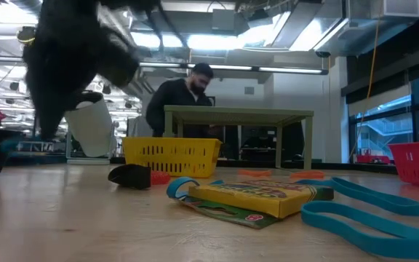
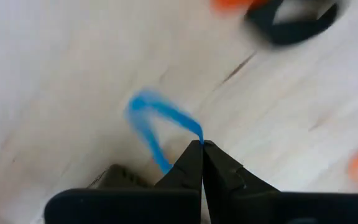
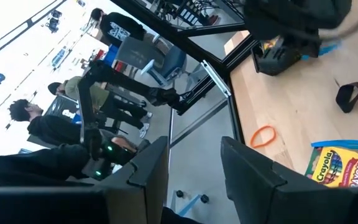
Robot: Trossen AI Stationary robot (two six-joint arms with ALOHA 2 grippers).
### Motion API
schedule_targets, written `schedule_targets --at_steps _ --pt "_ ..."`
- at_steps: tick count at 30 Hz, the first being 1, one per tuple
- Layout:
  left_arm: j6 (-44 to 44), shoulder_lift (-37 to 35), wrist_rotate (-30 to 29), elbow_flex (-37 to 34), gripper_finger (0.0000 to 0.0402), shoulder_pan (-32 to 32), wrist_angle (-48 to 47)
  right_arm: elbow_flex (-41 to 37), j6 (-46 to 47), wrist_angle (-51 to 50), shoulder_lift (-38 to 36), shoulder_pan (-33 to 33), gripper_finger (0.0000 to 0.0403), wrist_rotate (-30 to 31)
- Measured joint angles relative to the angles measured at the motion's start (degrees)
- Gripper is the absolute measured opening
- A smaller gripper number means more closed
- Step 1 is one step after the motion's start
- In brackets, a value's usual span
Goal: Pick & Place Office Desk Supplies
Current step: Put the blue rubber band into the yellow bin
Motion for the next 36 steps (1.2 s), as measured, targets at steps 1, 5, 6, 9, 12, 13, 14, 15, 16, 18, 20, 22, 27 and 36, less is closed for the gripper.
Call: schedule_targets --at_steps 1,5,6,9,12,13,14,15,16,18,20,22,27,36 --pt "-0.54 -1.40 -1.55 0.01 0.0001 0.31 0.66 0.00 -0.20 0.00 0.00 0.00 0.0150 0.01" --pt "-0.76 -6.31 -7.55 0.06 0.0001 3.48 4.79 0.00 -0.93 -0.02 0.00 0.00 0.0150 0.18" --pt "-0.15 -7.21 -8.82 0.08 0.0001 4.63 5.76 0.00 -1.17 0.02 0.00 0.00 0.0150 0.23" --pt "2.96 -8.59 -10.53 0.14 0.0001 8.93 8.92 0.00 -1.59 -0.07 0.00 0.00 0.0150 1.21" --pt "7.75 -8.33 -10.70 0.75 0.0001 13.85 10.56 0.02 -1.59 -0.49 0.00 0.00 0.0150 1.95" --pt "9.28 -7.81 -10.72 1.35 0.0001 15.36 10.24 0.02 -1.59 -0.49 0.02 0.00 0.0150 2.15" --pt "10.78 -7.17 -10.69 2.11 0.0001 16.71 10.10 0.02 -1.59 -0.42 0.02 0.00 0.0150 2.15" --pt "12.39 -6.69 -10.67 2.82 0.0001 17.84 9.71 0.02 -1.59 -0.42 0.04 0.00 0.0150 2.15" --pt "14.23 -6.19 -10.70 3.56 0.0001 18.92 8.94 0.02 -1.59 -0.42 0.04 0.00 0.0150 2.15" --pt "17.60 -4.94 -10.53 5.12 0.0001 20.81 8.67 0.02 -1.59 -0.39 0.06 0.00 0.0150 2.15" --pt "19.99 -3.45 -8.44 6.01 0.0001 22.38 8.64 0.02 -1.54 -0.33 0.07 0.00 0.0150 2.23" --pt "22.18 -1.41 -6.90 7.05 0.0001 23.24 8.43 0.02 -1.54 -0.24 0.07 0.00 0.0150 2.95" --pt "26.33 3.24 -6.05 9.15 0.0001 23.26 6.87 0.02 -1.52 -0.21 0.09 0.00 0.0150 3.64" --pt "31.84 5.95 -2.51 11.55 0.0017 23.05 5.32 0.02 -1.50 -0.17 0.09 0.00 0.0150 3.64"
